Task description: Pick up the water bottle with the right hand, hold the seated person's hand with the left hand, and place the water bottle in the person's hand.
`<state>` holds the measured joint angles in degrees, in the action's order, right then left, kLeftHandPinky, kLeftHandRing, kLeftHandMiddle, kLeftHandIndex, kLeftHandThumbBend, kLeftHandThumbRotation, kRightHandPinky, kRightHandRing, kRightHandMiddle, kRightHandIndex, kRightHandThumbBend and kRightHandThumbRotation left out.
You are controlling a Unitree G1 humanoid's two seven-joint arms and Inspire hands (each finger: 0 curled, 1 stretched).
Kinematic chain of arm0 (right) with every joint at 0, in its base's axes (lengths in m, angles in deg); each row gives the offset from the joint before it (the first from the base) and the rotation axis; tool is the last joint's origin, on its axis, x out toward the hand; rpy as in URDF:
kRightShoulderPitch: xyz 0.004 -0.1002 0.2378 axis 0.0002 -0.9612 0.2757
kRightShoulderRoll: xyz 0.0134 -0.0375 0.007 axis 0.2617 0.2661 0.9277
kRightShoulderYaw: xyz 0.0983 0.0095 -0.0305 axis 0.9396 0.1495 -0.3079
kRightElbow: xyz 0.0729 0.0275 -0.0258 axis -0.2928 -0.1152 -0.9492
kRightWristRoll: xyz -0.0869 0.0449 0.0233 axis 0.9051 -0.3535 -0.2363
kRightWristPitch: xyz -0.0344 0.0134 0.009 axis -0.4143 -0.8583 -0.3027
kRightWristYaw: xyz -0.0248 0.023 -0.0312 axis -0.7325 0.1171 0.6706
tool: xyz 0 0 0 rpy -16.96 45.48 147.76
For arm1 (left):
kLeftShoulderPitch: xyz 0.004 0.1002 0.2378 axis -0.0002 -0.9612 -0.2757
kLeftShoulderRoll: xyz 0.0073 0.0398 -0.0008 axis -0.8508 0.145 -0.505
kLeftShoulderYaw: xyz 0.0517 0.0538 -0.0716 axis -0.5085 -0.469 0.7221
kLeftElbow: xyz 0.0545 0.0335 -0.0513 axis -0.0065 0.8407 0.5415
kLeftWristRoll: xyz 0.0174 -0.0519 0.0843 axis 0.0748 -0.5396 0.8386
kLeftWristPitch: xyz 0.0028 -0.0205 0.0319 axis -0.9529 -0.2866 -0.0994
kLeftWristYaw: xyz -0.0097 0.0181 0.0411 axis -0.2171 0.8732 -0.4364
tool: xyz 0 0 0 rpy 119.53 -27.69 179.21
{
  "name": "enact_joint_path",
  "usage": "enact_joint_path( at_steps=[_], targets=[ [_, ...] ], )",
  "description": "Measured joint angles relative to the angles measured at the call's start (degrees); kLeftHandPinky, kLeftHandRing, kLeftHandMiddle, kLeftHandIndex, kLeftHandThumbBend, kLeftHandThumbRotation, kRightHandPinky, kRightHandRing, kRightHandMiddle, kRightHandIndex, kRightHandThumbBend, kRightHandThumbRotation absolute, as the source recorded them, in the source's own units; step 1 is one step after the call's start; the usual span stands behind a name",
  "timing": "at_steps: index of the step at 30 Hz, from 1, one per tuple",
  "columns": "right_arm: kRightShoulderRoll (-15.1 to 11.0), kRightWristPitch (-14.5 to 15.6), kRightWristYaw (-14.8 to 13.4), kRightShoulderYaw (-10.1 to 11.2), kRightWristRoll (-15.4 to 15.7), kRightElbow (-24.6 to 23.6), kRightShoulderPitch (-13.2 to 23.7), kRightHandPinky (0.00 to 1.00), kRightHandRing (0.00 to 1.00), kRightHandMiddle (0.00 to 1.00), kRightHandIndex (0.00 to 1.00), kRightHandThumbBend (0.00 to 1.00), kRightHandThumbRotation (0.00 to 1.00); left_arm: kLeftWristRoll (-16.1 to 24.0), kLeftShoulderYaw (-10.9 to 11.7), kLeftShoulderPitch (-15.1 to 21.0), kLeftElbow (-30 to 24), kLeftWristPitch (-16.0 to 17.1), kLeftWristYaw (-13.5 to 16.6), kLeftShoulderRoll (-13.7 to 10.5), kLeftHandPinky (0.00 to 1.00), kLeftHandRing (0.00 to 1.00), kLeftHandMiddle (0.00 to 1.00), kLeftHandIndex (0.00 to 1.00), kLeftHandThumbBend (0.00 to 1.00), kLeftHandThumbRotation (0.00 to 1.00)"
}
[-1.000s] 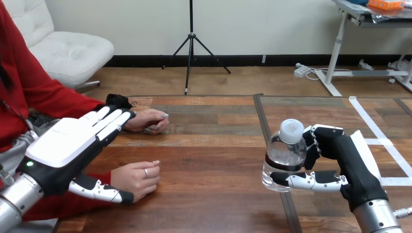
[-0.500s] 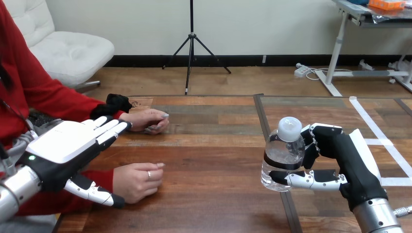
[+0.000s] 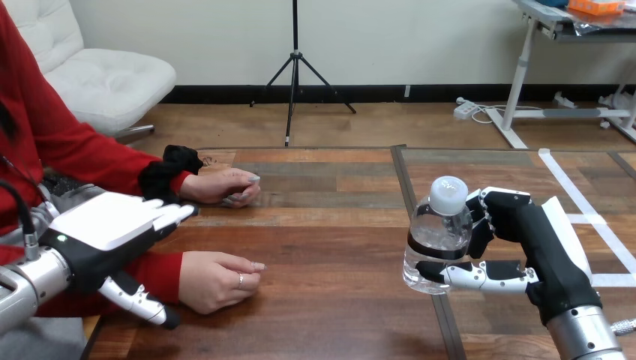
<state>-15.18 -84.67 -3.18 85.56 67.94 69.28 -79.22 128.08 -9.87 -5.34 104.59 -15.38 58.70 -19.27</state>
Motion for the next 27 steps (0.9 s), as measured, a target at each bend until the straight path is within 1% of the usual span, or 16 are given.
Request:
enact_joint_path(
  at_steps=[4,7,14,17,20,27],
  targets=[
    [0.0,1.2,0.0,0.0,-0.3,-1.3,-0.2,0.29,0.34,0.42,0.43,0.83,0.00,1.9,-2.5,2.0,3.6,-0.7,2.1,0.2,0.90,0.91,0.92,0.95,1.00,0.68],
    [0.0,1.9,0.0,0.0,-0.6,-2.3,-0.4,0.29,0.34,0.42,0.43,0.83,0.00,2.6,-4.2,3.3,6.2,-1.2,3.7,0.5,0.90,0.90,0.91,0.94,1.00,0.69],
    [0.0,4.0,0.1,0.0,-0.6,-5.5,-1.1,0.29,0.34,0.42,0.43,0.83,0.00,4.2,-7.3,5.4,11.5,-2.0,7.8,1.1,0.89,0.89,0.89,0.92,1.00,0.67],
    [0.0,4.8,0.1,0.0,-0.6,-6.7,-1.2,0.29,0.34,0.42,0.42,0.83,0.00,4.5,-8.5,5.8,13.0,-2.6,9.5,1.4,0.89,0.89,0.89,0.92,1.00,0.65],
    [0.0,5.4,0.0,0.0,-0.6,-7.6,-1.3,0.29,0.34,0.42,0.42,0.83,0.00,4.6,-9.6,6.1,14.2,-3.3,11.2,1.8,0.89,0.89,0.89,0.91,1.00,0.60],
    [0.0,7.1,0.1,0.0,-0.6,-9.7,-1.4,0.30,0.35,0.42,0.42,0.83,0.00,4.8,-11.8,7.5,16.4,-5.0,14.5,2.8,0.89,0.88,0.88,0.90,1.00,0.53]
  ],
)
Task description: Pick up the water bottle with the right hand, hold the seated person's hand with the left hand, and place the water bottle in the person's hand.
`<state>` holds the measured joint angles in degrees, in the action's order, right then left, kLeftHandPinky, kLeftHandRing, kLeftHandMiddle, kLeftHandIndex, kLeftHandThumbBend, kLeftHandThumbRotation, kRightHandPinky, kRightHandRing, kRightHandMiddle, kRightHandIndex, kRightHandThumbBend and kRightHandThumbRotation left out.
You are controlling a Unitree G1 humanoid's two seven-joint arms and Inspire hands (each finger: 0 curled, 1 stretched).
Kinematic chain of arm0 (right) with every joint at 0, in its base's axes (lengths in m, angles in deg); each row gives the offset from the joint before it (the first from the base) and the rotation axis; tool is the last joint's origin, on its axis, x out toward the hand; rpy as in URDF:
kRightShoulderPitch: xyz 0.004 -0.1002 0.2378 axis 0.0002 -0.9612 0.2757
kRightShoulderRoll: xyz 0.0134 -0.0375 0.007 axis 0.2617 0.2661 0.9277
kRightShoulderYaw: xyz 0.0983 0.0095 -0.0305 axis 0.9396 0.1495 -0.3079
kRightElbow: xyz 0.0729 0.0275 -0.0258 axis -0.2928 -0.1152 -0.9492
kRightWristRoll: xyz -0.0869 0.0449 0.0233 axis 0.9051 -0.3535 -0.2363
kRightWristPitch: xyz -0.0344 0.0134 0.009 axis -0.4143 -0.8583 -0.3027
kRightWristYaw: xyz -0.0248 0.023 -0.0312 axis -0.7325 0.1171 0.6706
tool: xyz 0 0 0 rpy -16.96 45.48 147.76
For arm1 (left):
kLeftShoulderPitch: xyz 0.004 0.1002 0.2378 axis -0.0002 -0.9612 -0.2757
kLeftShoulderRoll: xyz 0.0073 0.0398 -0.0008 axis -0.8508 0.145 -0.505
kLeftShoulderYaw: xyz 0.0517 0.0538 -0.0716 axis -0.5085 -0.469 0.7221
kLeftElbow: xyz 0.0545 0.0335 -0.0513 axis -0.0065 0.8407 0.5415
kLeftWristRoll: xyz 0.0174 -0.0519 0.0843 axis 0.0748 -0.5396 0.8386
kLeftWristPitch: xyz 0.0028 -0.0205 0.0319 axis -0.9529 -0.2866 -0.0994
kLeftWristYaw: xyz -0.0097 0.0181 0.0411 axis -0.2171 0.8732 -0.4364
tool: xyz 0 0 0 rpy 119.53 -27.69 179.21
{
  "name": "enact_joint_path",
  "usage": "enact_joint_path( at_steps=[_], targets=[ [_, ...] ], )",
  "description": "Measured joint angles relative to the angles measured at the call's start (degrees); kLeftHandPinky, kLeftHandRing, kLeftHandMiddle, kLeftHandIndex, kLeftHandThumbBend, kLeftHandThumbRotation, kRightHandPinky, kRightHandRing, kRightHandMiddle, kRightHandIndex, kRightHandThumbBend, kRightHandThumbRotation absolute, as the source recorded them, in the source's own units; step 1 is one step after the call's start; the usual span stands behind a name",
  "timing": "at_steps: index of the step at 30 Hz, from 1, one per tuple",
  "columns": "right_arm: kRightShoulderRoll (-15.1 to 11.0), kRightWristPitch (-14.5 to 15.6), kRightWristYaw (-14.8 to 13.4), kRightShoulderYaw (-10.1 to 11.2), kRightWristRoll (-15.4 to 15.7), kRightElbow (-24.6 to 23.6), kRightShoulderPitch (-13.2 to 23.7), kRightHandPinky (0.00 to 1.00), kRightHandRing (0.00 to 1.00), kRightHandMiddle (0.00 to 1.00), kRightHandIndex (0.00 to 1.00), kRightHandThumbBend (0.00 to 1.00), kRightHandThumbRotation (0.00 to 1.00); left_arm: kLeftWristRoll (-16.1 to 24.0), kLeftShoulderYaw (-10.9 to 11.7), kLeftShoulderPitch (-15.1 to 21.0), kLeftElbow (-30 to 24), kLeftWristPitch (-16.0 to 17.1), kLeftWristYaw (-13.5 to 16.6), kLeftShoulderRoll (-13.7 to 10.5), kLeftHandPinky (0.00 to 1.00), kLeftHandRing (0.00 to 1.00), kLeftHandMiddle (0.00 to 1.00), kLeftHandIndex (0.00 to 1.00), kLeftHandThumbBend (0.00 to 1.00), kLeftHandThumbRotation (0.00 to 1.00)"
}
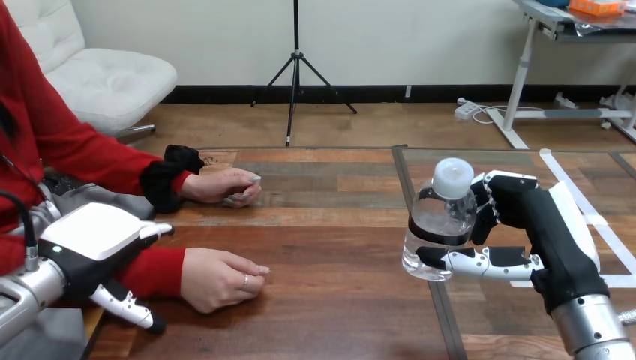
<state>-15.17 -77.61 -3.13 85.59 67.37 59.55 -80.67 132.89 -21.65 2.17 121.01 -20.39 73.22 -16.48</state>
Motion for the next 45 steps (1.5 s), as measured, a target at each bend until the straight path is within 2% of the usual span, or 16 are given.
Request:
enact_joint_path(
  at_steps=[8,15,33,45],
  targets=[
    [0.0,1.6,0.0,0.0,0.1,-2.0,-0.2,0.30,0.35,0.42,0.42,0.83,0.00,0.0,-1.5,1.8,1.5,-1.9,2.4,1.3,0.88,0.85,0.86,0.88,1.00,0.48],
    [0.0,2.5,0.0,0.0,0.1,-3.2,-0.5,0.30,0.35,0.42,0.42,0.83,0.00,-0.5,-2.8,2.7,2.3,-2.7,3.7,2.1,0.81,0.80,0.83,0.85,1.00,0.45],
    [0.1,4.8,0.0,-0.1,0.3,-3.7,-0.5,0.30,0.35,0.42,0.41,0.82,0.00,-4.3,-2.8,2.9,4.8,-3.0,4.7,3.7,0.62,0.65,0.69,0.69,0.92,0.38],
    [0.2,5.8,0.0,-0.3,0.4,-3.9,-0.5,0.30,0.34,0.41,0.42,0.82,0.00,-7.3,-2.8,2.7,6.1,-1.2,5.0,4.6,0.48,0.51,0.56,0.58,0.84,0.31]
  ],
)
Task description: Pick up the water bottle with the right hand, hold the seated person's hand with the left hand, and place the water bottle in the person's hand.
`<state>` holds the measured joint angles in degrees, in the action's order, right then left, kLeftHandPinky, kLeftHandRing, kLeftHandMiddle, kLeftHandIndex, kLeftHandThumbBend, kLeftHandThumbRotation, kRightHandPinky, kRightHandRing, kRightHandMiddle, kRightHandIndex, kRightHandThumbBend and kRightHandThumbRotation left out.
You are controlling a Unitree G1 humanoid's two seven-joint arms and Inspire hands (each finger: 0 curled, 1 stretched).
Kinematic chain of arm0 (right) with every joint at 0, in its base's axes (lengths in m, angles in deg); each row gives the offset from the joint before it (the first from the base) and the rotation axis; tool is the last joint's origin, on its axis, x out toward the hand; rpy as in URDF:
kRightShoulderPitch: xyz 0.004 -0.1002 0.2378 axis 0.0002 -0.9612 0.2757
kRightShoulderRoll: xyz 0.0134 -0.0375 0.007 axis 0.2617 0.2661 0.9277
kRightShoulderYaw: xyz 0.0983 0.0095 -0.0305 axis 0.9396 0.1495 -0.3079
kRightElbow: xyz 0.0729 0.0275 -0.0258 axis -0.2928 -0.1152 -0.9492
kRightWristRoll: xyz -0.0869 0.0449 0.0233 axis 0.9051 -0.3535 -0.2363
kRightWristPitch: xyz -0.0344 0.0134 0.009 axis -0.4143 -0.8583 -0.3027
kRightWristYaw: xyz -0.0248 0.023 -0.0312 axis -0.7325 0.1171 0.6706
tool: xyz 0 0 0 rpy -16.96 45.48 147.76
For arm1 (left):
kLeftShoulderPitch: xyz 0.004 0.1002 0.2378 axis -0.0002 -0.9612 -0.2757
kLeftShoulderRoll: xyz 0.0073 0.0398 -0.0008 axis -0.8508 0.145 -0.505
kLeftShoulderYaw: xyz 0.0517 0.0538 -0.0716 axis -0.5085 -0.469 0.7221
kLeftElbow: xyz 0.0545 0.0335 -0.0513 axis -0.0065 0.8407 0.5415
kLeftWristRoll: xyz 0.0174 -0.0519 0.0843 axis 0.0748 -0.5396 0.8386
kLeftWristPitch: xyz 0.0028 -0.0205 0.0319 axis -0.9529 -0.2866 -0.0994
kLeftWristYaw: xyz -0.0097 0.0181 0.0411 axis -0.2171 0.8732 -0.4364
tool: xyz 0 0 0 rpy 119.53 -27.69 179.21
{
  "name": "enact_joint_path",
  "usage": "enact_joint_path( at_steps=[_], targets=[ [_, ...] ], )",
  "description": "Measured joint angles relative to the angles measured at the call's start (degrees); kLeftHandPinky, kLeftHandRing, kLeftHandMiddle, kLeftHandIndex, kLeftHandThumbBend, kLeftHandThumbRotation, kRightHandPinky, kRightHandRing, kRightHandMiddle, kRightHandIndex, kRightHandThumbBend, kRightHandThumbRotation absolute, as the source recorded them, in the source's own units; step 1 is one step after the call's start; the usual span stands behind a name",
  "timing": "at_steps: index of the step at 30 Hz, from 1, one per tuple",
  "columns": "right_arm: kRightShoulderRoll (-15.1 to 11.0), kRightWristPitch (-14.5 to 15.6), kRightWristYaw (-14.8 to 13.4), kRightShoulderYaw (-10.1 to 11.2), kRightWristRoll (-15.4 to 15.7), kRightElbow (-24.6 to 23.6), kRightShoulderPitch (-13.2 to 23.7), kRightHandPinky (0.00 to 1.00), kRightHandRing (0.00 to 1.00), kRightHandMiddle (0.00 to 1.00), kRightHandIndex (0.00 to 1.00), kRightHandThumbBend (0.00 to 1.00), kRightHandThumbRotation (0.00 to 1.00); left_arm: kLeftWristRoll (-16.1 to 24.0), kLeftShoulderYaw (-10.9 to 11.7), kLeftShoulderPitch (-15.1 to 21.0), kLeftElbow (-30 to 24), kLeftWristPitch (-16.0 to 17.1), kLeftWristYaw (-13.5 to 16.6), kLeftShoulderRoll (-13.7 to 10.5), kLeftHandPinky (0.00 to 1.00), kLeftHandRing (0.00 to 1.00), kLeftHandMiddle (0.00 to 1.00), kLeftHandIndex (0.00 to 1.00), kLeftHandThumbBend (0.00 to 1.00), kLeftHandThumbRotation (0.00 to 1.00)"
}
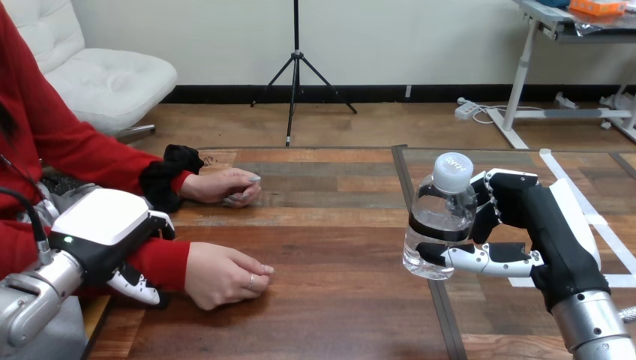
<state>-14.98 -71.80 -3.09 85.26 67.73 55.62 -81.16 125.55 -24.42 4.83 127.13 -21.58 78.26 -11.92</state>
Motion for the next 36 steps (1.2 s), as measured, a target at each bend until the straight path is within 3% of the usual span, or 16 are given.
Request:
enact_joint_path(
  at_steps=[36],
  targets=[
    [1.5,0.1,0.0,-1.6,0.7,-0.2,0.1,0.32,0.37,0.44,0.43,0.81,0.00,-2.3,0.0,-0.7,0.4,1.5,0.1,0.8,0.34,0.37,0.41,0.43,0.72,0.22]
  ],
)
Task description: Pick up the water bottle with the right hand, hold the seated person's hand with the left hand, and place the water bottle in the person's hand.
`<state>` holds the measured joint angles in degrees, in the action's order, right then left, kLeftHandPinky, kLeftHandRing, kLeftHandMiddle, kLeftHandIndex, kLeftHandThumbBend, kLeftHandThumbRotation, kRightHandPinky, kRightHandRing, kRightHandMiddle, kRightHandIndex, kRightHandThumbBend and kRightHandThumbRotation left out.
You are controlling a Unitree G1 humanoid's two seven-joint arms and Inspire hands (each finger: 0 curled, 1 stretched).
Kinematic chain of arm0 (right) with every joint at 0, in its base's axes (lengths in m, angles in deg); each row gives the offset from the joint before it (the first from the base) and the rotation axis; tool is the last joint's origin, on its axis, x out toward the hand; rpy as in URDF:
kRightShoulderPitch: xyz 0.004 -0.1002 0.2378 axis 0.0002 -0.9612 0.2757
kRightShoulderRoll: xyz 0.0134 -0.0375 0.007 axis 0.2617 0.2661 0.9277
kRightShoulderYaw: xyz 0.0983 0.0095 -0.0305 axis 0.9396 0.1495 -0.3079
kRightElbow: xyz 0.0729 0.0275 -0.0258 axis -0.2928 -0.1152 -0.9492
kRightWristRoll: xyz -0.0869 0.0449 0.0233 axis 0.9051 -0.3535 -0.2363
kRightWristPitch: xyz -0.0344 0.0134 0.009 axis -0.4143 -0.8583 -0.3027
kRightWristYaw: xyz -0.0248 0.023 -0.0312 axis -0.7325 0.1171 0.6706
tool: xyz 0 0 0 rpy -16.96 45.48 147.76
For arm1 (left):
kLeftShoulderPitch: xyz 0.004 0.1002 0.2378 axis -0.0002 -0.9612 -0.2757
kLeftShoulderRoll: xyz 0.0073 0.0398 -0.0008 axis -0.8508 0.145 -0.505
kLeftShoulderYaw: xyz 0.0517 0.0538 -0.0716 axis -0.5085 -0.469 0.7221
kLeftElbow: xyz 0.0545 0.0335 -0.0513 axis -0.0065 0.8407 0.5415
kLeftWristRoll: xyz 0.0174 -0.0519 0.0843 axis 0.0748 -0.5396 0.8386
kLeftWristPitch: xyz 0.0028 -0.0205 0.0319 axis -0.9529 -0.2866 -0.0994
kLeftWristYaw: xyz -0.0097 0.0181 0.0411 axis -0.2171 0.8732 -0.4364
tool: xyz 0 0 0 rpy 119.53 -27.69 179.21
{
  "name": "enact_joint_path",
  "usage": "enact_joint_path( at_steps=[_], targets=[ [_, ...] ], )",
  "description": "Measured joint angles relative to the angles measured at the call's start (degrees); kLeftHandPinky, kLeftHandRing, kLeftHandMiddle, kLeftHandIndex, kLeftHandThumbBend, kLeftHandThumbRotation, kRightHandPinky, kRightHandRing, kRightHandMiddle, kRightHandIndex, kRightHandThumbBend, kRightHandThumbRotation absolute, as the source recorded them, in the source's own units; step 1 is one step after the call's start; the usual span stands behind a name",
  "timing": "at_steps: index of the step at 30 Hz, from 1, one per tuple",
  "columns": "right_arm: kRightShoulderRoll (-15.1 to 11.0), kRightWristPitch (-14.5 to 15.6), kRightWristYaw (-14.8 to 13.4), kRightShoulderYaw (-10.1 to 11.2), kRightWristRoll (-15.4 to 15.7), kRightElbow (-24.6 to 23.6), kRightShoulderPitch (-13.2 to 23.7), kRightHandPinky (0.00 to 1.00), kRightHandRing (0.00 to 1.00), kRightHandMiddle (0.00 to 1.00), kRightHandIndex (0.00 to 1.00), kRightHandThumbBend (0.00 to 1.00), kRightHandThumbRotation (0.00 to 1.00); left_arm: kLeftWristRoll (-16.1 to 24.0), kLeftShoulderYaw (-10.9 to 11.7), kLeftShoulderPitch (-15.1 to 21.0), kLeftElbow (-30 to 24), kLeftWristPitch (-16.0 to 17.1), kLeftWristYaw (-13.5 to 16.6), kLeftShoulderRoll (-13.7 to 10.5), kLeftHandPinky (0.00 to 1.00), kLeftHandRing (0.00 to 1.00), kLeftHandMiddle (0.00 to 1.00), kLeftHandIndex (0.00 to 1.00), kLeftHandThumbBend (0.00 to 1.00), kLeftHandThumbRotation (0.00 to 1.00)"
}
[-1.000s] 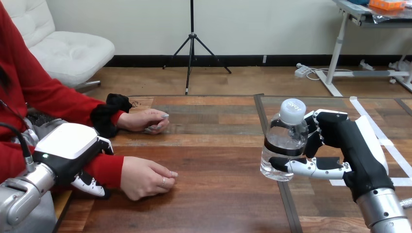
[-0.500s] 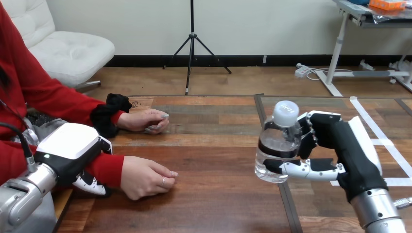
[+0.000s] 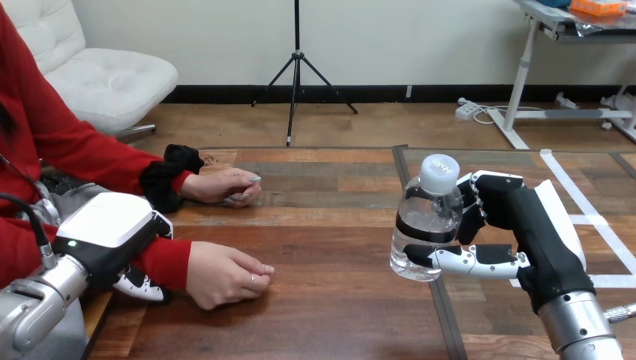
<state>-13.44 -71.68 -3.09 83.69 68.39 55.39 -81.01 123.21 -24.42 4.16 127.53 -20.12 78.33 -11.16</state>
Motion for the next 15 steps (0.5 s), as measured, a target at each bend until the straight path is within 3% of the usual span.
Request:
enact_joint_path(
  at_steps=[15],
  targets=[
    [0.1,-0.3,0.0,0.0,0.0,0.3,1.2,0.32,0.37,0.44,0.44,0.80,0.00,-0.7,0.0,-0.5,0.0,1.7,0.3,0.0,0.31,0.34,0.39,0.40,0.70,0.20]
  ],
)
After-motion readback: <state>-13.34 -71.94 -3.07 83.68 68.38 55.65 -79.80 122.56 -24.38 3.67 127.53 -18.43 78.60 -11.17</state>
